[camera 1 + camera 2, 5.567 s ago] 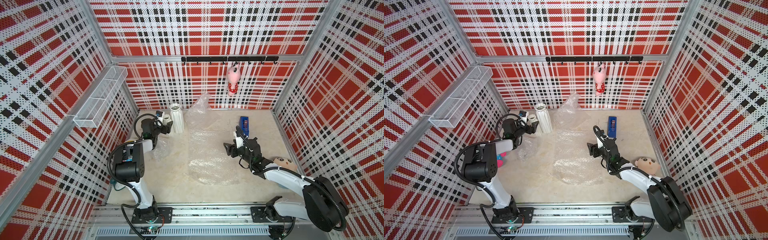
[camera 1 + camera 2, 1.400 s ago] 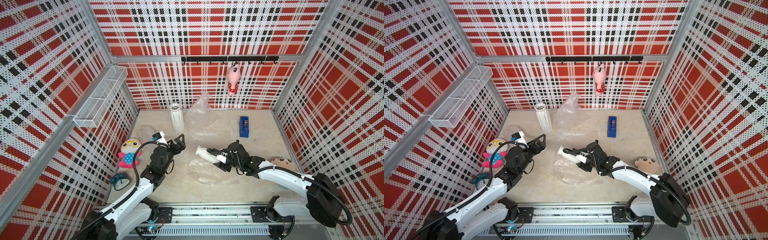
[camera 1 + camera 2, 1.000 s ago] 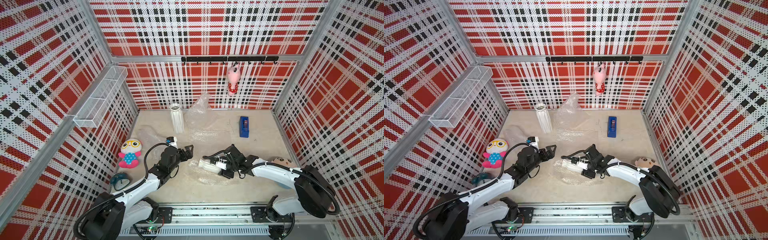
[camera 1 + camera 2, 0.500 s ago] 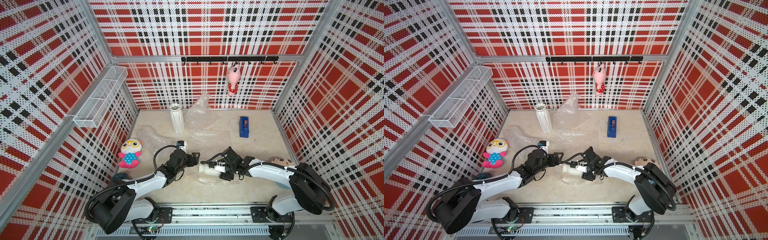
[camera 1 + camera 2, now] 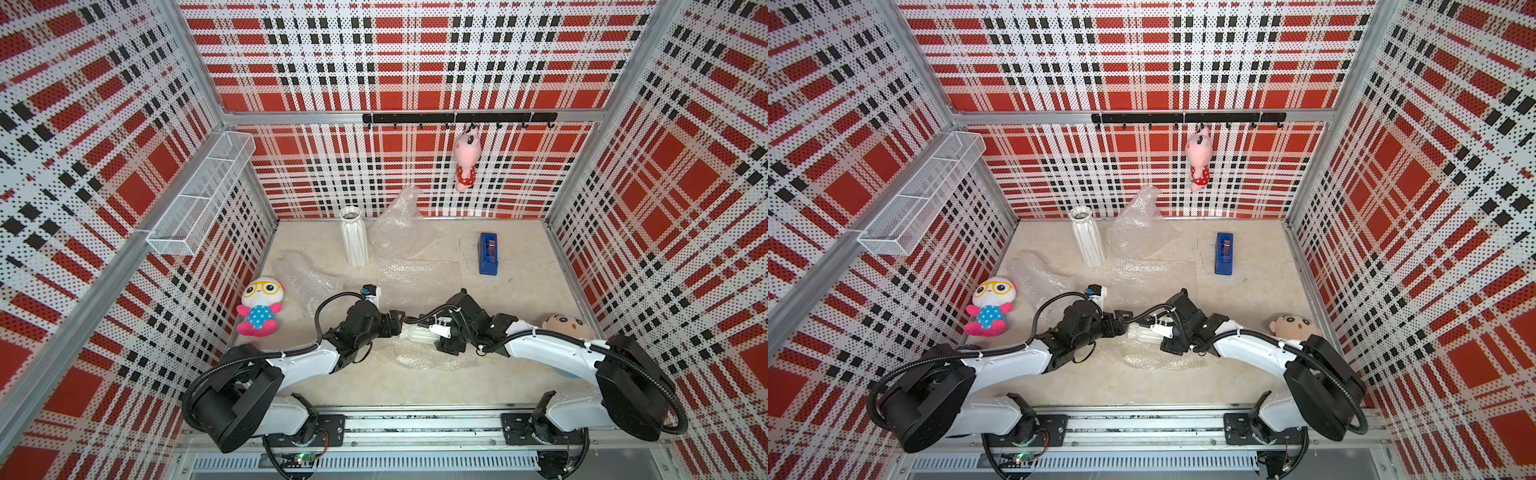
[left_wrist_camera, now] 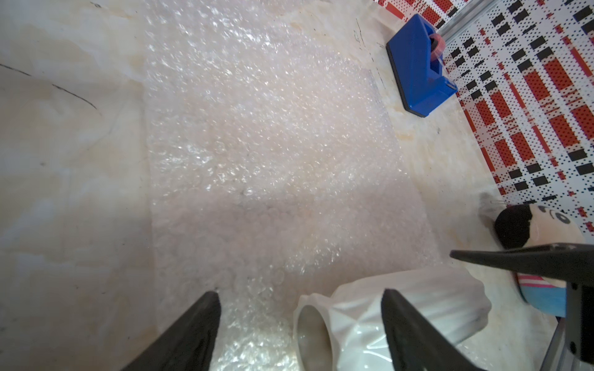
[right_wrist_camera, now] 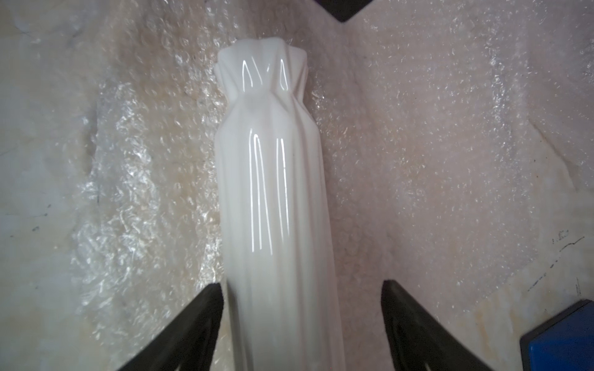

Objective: Wrap vases in bubble wrap
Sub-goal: Place the vase in bubble wrap.

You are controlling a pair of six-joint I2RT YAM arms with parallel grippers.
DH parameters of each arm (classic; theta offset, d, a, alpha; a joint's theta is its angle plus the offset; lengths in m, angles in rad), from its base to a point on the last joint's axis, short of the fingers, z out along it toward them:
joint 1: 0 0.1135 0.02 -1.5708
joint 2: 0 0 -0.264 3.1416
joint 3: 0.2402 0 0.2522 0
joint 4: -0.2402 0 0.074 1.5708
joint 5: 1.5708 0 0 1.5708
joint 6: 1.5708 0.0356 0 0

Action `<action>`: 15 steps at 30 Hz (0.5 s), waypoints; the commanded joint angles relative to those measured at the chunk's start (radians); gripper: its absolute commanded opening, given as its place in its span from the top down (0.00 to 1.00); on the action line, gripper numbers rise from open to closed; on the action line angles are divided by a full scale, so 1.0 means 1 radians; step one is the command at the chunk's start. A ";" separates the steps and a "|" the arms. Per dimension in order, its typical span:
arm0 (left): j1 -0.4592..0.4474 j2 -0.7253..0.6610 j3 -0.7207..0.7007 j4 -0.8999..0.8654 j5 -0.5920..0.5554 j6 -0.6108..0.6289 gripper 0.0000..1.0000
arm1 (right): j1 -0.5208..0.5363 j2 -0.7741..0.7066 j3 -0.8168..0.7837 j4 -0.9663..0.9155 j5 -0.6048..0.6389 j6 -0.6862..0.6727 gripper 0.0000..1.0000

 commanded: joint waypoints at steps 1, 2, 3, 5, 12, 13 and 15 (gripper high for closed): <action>-0.030 0.014 0.040 0.003 0.023 0.025 0.18 | 0.016 0.023 0.002 -0.003 0.010 -0.011 0.19; -0.035 0.012 0.036 0.001 0.019 0.017 0.18 | 0.019 0.021 0.003 -0.002 0.028 -0.002 0.18; -0.040 0.008 0.029 0.002 0.017 0.005 0.18 | 0.019 0.004 -0.002 0.008 0.034 0.016 0.17; -0.056 0.001 0.020 0.007 0.013 -0.009 0.16 | 0.019 -0.049 -0.020 0.038 0.014 0.062 0.16; -0.078 0.014 0.009 -0.013 0.006 -0.050 0.14 | 0.019 -0.249 -0.147 0.233 -0.052 0.446 0.16; -0.081 0.015 0.010 -0.014 0.008 -0.051 0.14 | 0.019 -0.275 -0.174 0.262 -0.006 0.538 0.17; -0.095 0.016 0.015 -0.026 0.008 -0.050 0.14 | 0.019 -0.327 -0.216 0.270 0.075 0.742 0.21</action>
